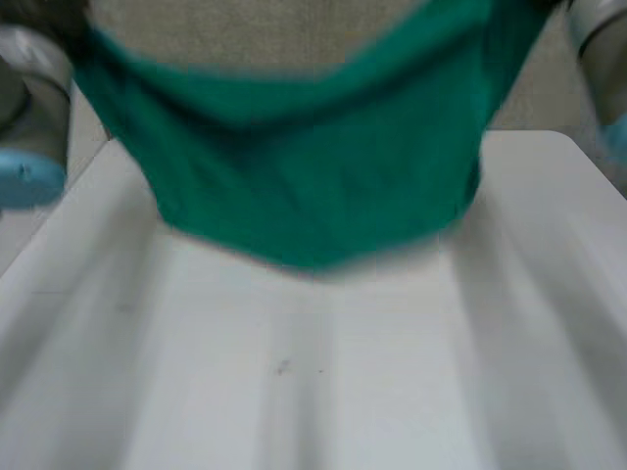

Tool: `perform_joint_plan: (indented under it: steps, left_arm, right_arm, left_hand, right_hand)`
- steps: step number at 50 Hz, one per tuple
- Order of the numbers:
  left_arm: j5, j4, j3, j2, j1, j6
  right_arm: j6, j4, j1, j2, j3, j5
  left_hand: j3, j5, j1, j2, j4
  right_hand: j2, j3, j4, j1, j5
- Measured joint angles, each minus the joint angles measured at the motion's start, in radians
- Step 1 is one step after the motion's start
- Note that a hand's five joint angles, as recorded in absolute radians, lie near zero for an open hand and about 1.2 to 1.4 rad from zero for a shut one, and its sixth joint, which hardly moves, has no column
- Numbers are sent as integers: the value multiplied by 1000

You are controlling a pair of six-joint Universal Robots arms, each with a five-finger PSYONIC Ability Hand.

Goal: Fold the towel.

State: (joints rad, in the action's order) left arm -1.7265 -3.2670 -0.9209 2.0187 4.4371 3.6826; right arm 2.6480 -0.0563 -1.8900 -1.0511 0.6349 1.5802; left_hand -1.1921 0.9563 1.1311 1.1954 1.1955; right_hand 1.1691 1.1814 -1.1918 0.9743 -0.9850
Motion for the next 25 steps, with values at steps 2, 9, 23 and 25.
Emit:
perform_joint_plan:
  steps: [2,9,23,25]
  left_arm:
    - [-25,-68,25,-20,0,-9]
    - [-67,-210,-129,-76,9,-49]
    - [-27,-202,-524,-75,44,-158]
    - [-5,-206,-579,-63,46,-162]
  right_arm:
    - [36,52,2,-19,-2,3]
    - [144,248,3,-162,256,-27]
    - [123,228,0,-137,681,-238]
    - [112,226,2,-100,720,-250]
  left_hand:
    - [0,0,0,0,0]
    - [0,0,0,0,0]
    - [0,0,0,1,0]
    - [0,0,0,1,0]
  right_hand:
    - [0,0,0,0,0]
    - [0,0,0,0,-1]
    - [0,0,0,0,-2]
    - [0,0,0,0,-2]
